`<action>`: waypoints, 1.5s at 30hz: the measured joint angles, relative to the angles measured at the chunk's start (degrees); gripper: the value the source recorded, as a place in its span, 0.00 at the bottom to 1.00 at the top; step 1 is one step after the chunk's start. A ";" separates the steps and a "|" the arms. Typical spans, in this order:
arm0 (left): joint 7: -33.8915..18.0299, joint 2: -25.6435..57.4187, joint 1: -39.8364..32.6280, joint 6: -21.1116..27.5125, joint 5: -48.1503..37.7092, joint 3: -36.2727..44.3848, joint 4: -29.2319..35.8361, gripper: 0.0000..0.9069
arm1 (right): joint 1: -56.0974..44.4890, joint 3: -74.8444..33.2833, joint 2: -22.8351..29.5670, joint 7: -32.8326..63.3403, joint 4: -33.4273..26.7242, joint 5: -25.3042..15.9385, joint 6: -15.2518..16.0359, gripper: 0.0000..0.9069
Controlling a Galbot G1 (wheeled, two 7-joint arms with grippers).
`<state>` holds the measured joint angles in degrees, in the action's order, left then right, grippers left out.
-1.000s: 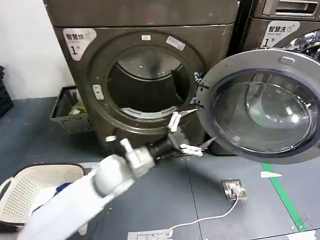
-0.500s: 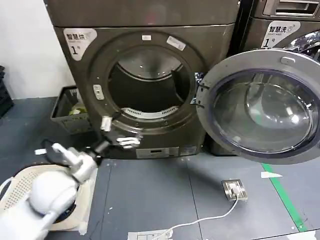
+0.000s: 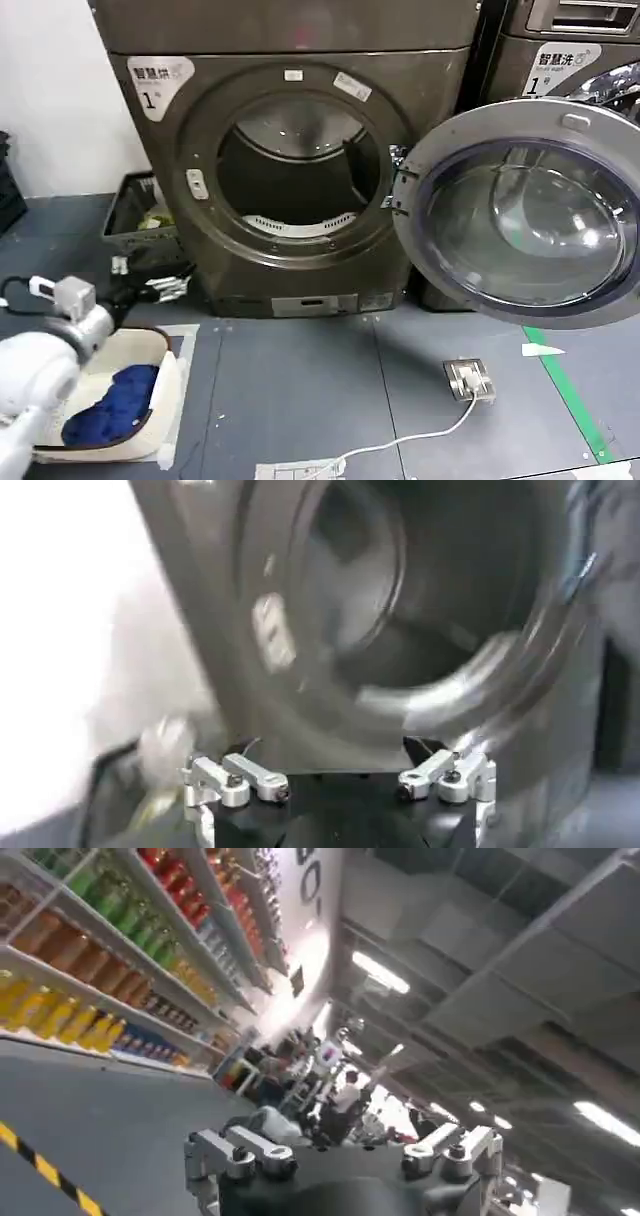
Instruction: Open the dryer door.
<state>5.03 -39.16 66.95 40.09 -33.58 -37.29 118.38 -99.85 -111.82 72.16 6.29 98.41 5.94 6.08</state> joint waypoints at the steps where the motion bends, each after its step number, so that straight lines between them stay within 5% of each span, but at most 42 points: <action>1: 1.65 0.47 0.00 0.87 1.67 -0.23 -0.67 1.00 | 0.20 0.40 -0.26 -0.02 -0.10 -0.07 -0.02 1.00; 15: 34.16 15.69 -1.04 1.33 31.78 0.42 -11.22 1.00 | 3.60 7.50 -4.37 -0.35 -1.22 -0.43 -0.10 1.00; 21: 43.80 23.56 -2.37 -14.60 35.70 3.77 -17.87 1.00 | 5.12 10.76 -5.63 -0.50 -1.01 -0.77 -0.08 1.00; 32: 57.36 33.81 -3.60 -32.53 36.89 9.75 -25.03 1.00 | 5.73 14.29 -6.46 -0.69 -0.48 -0.78 -0.04 1.00; 45: 75.11 36.58 -4.64 -22.86 31.36 10.48 -26.24 1.00 | 4.91 14.85 -4.39 -0.61 0.79 -0.78 -0.46 1.00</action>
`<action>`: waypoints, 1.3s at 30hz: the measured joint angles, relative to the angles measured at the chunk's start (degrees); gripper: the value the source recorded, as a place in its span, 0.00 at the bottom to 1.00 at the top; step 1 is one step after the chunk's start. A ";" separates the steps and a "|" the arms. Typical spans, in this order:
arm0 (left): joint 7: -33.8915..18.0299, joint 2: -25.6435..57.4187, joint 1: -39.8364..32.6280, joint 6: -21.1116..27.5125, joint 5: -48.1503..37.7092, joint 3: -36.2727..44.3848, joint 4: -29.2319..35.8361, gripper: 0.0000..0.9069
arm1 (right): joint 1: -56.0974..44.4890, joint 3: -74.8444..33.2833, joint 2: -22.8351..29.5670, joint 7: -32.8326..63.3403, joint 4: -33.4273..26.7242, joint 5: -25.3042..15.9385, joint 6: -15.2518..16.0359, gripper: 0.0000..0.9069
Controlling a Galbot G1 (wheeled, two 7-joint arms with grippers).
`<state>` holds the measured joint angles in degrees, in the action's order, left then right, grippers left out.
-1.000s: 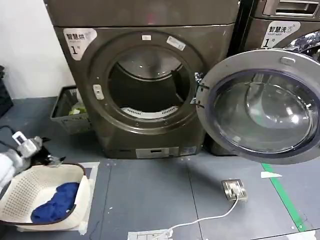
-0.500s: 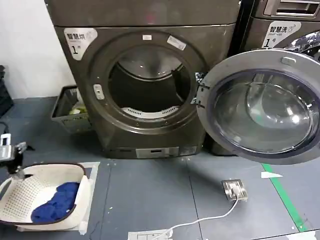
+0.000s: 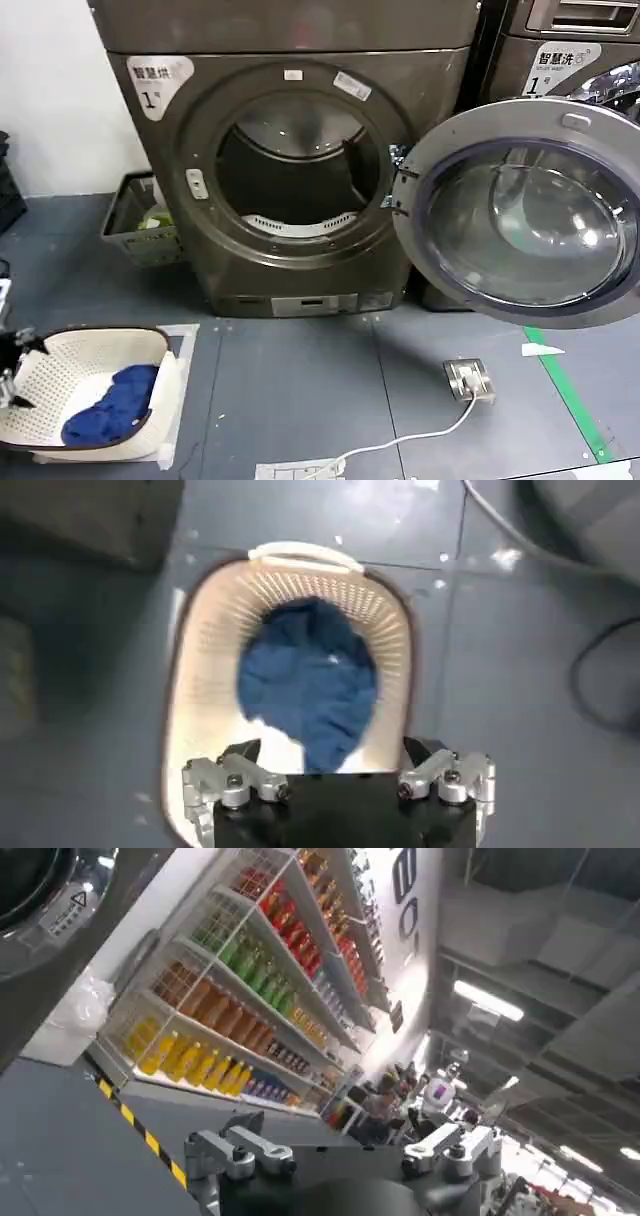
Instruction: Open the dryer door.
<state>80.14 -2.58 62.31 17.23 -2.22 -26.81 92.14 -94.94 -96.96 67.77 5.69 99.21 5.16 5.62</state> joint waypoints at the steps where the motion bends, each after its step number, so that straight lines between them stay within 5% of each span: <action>1: 1.03 0.01 -0.04 1.00 -0.68 -0.18 -0.35 1.00 | -0.05 0.00 0.15 0.01 -0.01 0.00 -0.06 1.00; 10: 4.46 0.03 -0.05 5.34 -2.86 -1.33 -1.51 1.00 | -0.29 -0.08 0.84 0.06 0.24 0.01 -0.26 1.00; 39: 0.75 0.04 0.02 1.41 -6.06 -1.28 -1.89 1.00 | -1.44 -0.87 2.32 -0.60 1.11 1.55 -2.14 1.00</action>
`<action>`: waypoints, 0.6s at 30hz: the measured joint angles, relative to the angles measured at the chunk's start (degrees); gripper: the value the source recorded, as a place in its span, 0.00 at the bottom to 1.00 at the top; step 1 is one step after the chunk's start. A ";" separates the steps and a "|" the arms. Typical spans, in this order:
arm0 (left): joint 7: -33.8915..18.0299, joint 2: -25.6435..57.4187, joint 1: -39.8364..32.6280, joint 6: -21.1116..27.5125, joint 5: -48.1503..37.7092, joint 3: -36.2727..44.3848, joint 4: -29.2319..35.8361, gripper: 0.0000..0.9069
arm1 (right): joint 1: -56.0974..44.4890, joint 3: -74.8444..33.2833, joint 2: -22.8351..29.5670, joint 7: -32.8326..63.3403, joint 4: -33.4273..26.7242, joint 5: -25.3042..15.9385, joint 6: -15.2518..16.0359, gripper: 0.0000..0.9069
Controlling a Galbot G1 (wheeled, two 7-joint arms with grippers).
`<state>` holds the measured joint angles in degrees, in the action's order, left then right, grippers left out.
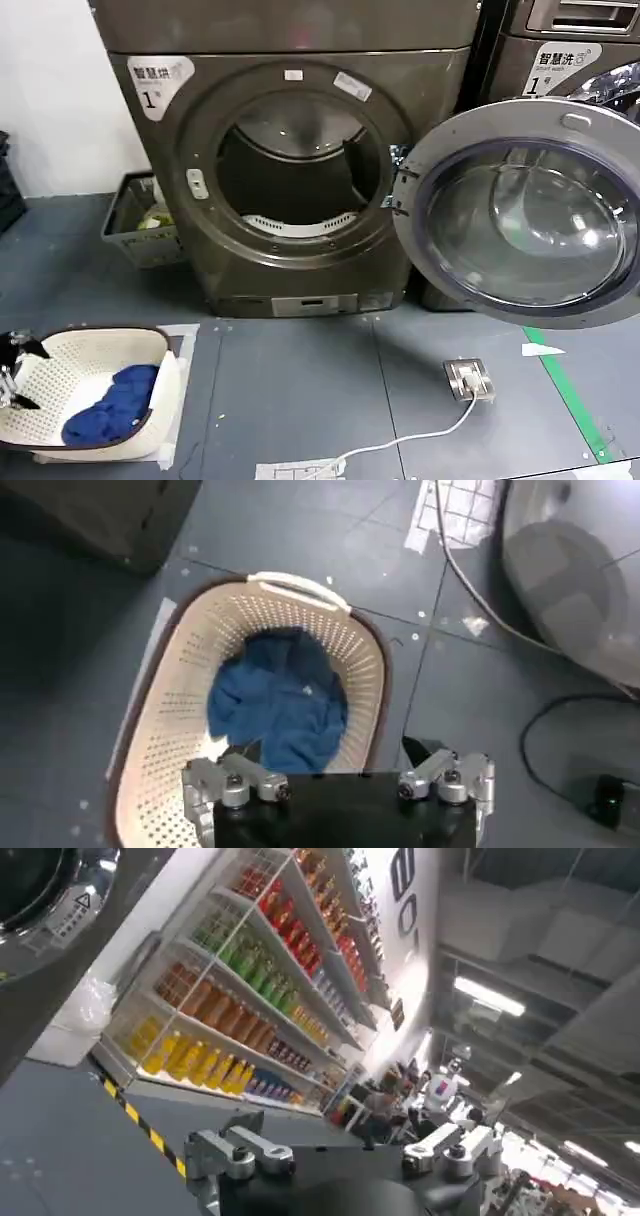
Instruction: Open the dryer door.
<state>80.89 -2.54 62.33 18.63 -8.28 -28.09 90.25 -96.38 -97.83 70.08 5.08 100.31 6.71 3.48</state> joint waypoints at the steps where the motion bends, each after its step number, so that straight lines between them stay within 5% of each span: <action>1: 0.00 -0.01 0.01 -0.03 0.04 0.01 0.00 1.00 | 0.00 0.00 0.03 -0.03 0.00 0.06 -0.19 1.00; 18: -0.41 -1.15 0.10 -0.75 0.63 0.62 0.25 1.00 | 0.34 -1.30 0.51 -2.74 0.12 2.63 -1.06 1.00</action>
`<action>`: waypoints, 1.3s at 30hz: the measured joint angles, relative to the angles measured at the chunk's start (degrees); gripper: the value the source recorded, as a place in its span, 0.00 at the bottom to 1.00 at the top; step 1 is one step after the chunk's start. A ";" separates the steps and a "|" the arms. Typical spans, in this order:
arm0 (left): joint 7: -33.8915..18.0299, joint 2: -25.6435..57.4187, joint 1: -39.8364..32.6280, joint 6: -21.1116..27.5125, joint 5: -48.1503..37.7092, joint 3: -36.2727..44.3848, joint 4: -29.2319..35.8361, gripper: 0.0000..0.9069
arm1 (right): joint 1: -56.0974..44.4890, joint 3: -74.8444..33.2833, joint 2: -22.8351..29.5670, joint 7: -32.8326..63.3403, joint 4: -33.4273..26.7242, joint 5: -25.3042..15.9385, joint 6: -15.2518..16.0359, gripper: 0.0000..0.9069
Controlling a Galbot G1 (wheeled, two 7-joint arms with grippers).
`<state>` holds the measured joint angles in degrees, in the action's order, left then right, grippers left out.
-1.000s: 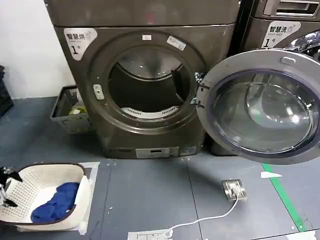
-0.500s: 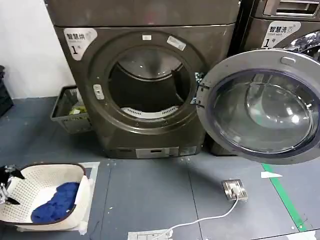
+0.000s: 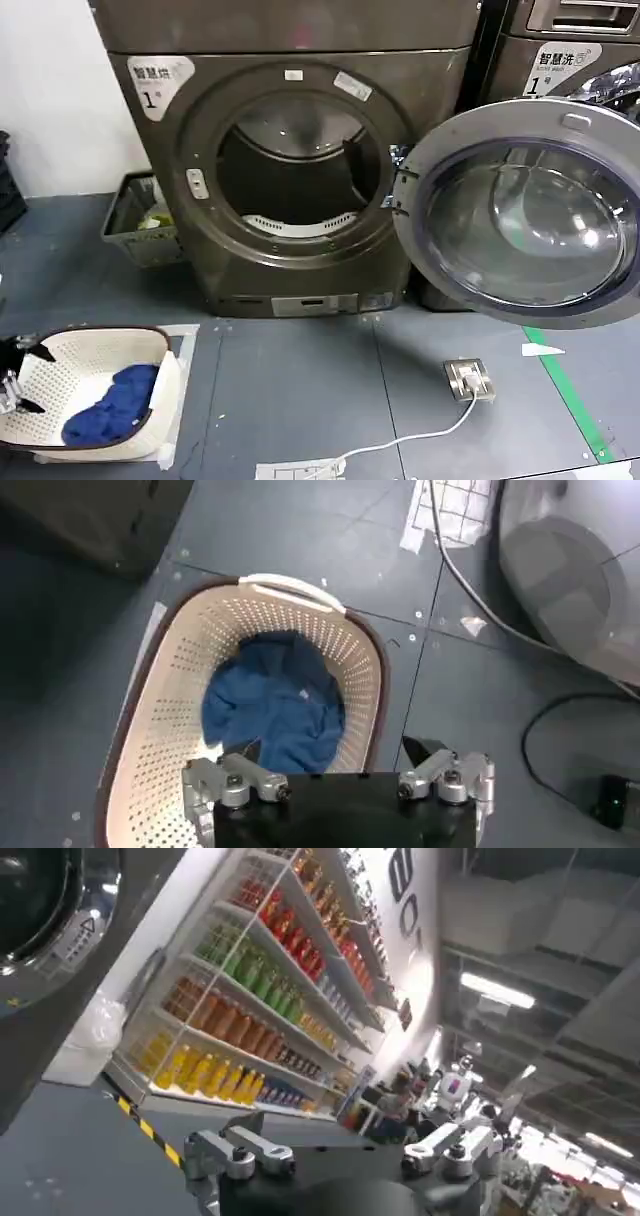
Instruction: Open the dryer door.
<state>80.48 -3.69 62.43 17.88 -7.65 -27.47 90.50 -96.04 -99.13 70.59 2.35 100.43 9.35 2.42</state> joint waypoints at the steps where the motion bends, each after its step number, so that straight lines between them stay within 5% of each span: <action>1: 0.01 -0.01 0.00 0.00 0.02 0.02 0.00 1.00 | 0.00 -0.04 0.06 -0.11 0.00 -0.28 -0.01 1.00; 39: -5.55 -0.93 -0.17 0.08 -0.20 1.40 0.44 1.00 | -0.40 -0.34 1.28 -1.29 0.09 -0.96 -1.86 1.00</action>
<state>74.94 -4.61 62.26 17.96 -7.85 -26.07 90.95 -96.44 -99.47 71.87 1.06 100.52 8.39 0.56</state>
